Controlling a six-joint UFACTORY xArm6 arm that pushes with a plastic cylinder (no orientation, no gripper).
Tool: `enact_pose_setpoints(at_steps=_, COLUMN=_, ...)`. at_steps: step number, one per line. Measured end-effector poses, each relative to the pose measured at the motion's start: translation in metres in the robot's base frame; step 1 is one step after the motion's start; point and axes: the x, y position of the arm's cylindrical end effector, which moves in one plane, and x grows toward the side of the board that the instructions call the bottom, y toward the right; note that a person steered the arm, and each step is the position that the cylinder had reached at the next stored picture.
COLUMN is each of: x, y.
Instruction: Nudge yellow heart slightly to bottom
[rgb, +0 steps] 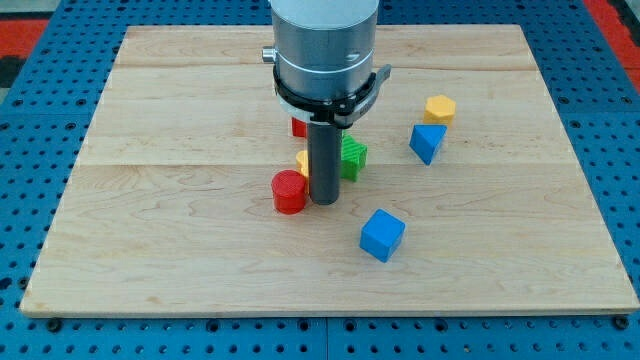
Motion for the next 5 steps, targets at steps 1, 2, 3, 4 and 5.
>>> enact_pose_setpoints(at_steps=1, x=0.033, y=0.000)
enact_pose_setpoints(at_steps=2, x=0.050, y=-0.018)
enact_pose_setpoints(at_steps=3, x=0.050, y=-0.073)
enact_pose_setpoints(at_steps=4, x=0.042, y=-0.129)
enact_pose_setpoints(at_steps=5, x=0.005, y=-0.146)
